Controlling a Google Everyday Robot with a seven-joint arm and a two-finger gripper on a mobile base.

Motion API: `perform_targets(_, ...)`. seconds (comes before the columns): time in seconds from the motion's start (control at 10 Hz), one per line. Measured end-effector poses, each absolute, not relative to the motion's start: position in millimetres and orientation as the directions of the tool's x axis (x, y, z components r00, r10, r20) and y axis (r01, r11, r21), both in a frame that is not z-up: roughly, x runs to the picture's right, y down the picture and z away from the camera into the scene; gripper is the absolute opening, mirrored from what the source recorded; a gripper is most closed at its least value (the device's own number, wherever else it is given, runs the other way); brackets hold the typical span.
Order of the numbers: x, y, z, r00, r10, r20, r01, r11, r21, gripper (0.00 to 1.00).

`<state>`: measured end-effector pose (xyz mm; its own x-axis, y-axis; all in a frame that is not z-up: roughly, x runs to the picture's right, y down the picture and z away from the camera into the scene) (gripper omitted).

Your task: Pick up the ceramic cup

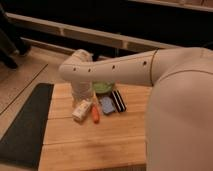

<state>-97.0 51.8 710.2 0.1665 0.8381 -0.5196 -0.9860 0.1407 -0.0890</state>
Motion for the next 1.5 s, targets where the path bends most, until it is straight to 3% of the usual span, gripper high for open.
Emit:
perform_targets(0.4, -95, -64, 691, 0.397, 0.891, -0.22, -0.916, 0.371, -0.149, 0.65)
perform_targets(1.0, -87, -58, 709, 0.439, 0.867, -0.238, -0.898, 0.417, -0.137, 0.65)
perform_targets(1.5, -104, -109, 760, 0.536, 0.84, -0.083, -0.826, 0.501, -0.257, 0.65)
